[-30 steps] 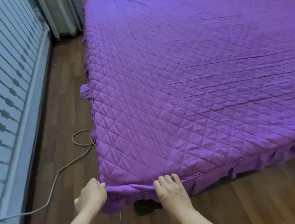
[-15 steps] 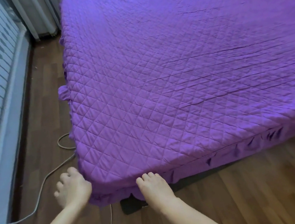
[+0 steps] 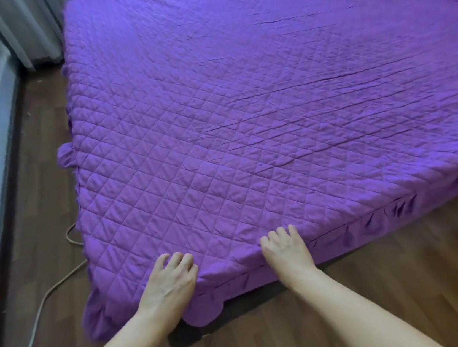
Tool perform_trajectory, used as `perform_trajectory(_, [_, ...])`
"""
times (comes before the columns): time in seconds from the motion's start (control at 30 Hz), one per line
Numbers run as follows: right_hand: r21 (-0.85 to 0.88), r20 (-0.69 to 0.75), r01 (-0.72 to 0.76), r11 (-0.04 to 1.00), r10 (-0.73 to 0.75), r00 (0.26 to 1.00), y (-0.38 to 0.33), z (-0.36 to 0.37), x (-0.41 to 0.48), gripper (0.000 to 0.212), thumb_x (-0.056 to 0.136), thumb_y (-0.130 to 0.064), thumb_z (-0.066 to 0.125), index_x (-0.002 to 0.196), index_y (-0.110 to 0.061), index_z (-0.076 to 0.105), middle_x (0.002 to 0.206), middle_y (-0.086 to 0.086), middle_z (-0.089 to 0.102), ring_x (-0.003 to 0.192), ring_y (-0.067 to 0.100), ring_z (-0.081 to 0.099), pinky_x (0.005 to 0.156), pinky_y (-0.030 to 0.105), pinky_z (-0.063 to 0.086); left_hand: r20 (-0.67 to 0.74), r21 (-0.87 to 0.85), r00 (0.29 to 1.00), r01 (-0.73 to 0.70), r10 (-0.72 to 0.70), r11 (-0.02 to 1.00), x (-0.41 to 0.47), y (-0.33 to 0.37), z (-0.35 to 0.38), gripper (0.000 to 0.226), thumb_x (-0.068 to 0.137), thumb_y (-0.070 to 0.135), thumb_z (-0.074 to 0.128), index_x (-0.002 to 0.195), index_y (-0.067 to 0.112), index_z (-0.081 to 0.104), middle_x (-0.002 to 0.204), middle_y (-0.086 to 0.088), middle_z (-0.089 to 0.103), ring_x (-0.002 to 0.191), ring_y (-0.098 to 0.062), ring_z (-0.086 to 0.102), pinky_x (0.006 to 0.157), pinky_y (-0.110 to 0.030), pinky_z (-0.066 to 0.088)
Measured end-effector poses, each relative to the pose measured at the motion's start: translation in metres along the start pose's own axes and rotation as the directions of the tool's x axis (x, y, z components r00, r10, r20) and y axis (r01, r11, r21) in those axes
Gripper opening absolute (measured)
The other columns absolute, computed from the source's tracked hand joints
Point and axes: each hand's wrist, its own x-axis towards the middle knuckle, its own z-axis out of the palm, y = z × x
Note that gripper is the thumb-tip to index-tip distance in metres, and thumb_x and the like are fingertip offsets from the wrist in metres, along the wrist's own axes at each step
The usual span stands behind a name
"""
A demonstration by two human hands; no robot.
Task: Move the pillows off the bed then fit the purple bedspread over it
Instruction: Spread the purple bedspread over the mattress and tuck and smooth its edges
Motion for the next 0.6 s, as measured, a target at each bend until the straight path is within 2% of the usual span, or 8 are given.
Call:
perform_trajectory(0.1, [-0.018,-0.057,0.083,0.996,-0.084,0.995,0.004,0.009,-0.006,0.036,0.037,-0.006,0.081,0.063,-0.017,0.058,0.059,0.004,0.053,0.057,0.025,0.054,0.066,0.038,0.052,-0.067,0.026,0.997,-0.048,0.049,0.999,-0.004,-0.002,-0.003,0.004,0.060,0.016,0.059,0.060,0.019,0.058,0.067,-0.001,0.052,0.063,-0.022,0.055,0.072,-0.037,0.033])
perform_trajectory(0.2, [0.026,-0.125,0.068,0.997,-0.064,0.990,0.010,0.016,-0.009,0.047,0.035,-0.002,0.077,0.075,-0.015,0.055,0.071,0.006,0.052,0.065,0.027,0.053,0.064,0.042,0.049,-0.053,0.040,0.998,-0.041,0.043,0.998,-0.008,-0.003,-0.004,0.019,0.064,0.017,0.039,0.059,0.021,0.056,0.066,0.001,0.051,0.062,-0.021,0.054,0.072,-0.036,0.031])
perform_trajectory(0.3, [0.013,-0.131,0.105,0.994,-0.102,0.986,0.023,0.018,0.001,0.042,0.034,-0.002,0.078,0.066,-0.017,0.054,0.063,0.003,0.050,0.061,0.024,0.052,0.061,0.037,0.048,-0.045,0.074,0.997,-0.057,0.060,0.996,-0.007,-0.005,-0.002,0.018,0.064,0.017,0.039,0.059,0.021,0.055,0.066,0.002,0.049,0.062,-0.021,0.053,0.075,-0.037,0.031])
perform_trajectory(0.33, [0.005,-0.133,0.137,0.991,-0.135,0.982,0.026,0.021,0.002,0.035,0.041,-0.001,0.074,0.063,-0.018,0.053,0.060,0.002,0.049,0.058,0.023,0.051,0.059,0.033,0.047,-0.031,0.083,0.997,-0.064,0.066,0.995,-0.007,-0.007,-0.003,0.018,0.063,0.017,0.038,0.059,0.021,0.055,0.066,0.002,0.049,0.062,-0.021,0.053,0.076,-0.038,0.032])
perform_trajectory(0.4, [0.019,-0.181,0.203,0.979,-0.196,0.964,0.028,0.029,0.000,0.019,0.058,0.000,0.049,0.061,-0.019,0.051,0.056,0.000,0.047,0.055,0.021,0.050,0.054,0.029,0.044,-0.002,0.100,0.995,-0.104,0.105,0.990,-0.010,-0.006,-0.001,0.019,0.063,0.017,0.038,0.058,0.021,0.055,0.065,0.002,0.049,0.061,-0.022,0.053,0.077,-0.039,0.033])
perform_trajectory(0.47, [0.039,-0.195,0.241,0.970,-0.229,0.954,0.027,0.036,-0.009,0.022,0.060,-0.003,0.035,0.060,-0.020,0.050,0.056,-0.001,0.046,0.055,0.020,0.048,0.052,0.028,0.043,0.042,0.098,0.992,-0.124,0.121,0.987,-0.010,-0.004,-0.002,0.020,0.063,0.017,0.037,0.056,0.021,0.055,0.064,0.001,0.048,0.059,-0.022,0.053,0.077,-0.039,0.034])
perform_trajectory(0.53, [0.022,-0.186,0.263,0.965,-0.254,0.949,0.027,0.036,-0.011,0.016,0.057,-0.005,0.047,0.060,-0.020,0.050,0.056,-0.001,0.046,0.054,0.019,0.047,0.051,0.027,0.042,0.045,0.110,0.988,-0.151,0.147,0.982,-0.004,-0.004,-0.002,0.018,0.062,0.017,0.041,0.052,0.021,0.056,0.060,0.001,0.049,0.055,-0.022,0.053,0.074,-0.039,0.034])
perform_trajectory(0.6, [0.023,-0.140,0.263,0.965,-0.257,0.956,0.027,0.036,-0.005,0.027,0.045,-0.004,0.068,0.060,-0.021,0.052,0.055,-0.002,0.047,0.053,0.019,0.048,0.051,0.026,0.041,0.101,0.109,0.983,-0.164,0.153,0.980,0.005,-0.001,-0.013,0.005,0.051,0.021,0.058,0.046,0.020,0.057,0.055,0.002,0.050,0.050,-0.021,0.053,0.069,-0.037,0.041])
